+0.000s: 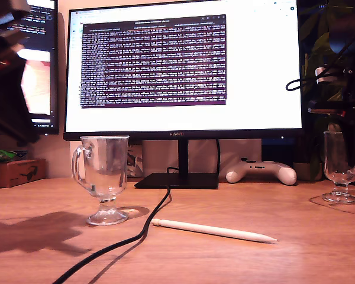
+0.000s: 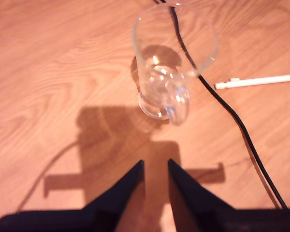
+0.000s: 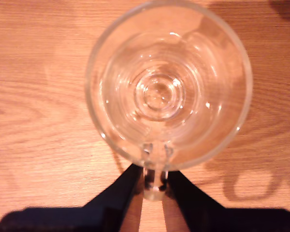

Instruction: Pick the small glass cups in front of you with each of your hands, and place them behind the white pen

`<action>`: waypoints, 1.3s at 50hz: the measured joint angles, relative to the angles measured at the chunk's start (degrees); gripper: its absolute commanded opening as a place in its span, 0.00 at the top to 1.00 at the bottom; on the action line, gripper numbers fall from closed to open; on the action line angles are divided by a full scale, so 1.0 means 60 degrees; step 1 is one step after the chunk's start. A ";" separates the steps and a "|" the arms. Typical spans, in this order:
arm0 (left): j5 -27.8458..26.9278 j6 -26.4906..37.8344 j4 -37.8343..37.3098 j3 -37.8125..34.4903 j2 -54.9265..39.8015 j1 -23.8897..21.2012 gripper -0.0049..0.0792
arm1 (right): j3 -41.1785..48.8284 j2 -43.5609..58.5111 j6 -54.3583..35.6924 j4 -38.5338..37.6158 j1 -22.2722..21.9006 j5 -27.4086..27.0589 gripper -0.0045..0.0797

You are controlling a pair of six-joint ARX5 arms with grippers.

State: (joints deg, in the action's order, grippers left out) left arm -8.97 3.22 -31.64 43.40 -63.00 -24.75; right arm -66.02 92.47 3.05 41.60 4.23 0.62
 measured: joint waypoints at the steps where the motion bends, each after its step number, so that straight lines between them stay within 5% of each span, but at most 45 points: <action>1: -0.0004 0.0000 0.0004 0.0080 -0.0062 0.0000 0.78 | 0.0000 0.0000 0.0000 0.0000 0.0000 0.0000 0.96; 33: -0.0004 0.0004 0.0215 0.0729 -0.0743 0.0000 0.78 | -0.0025 0.0000 0.0000 0.0331 0.0175 0.0000 0.96; 42: -0.0342 0.0138 0.0200 0.0729 -0.1107 -0.0004 0.64 | -0.0033 0.0000 0.0000 0.0353 0.0262 -0.0015 0.96; 65: -0.1111 0.0142 0.0437 0.0732 -0.1147 -0.0127 0.63 | -0.0033 0.0000 0.0000 0.0240 0.0375 -0.0022 0.96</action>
State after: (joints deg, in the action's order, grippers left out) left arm -15.64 4.08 -29.02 47.79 -69.89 -25.52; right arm -66.22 92.47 3.05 43.05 6.48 0.49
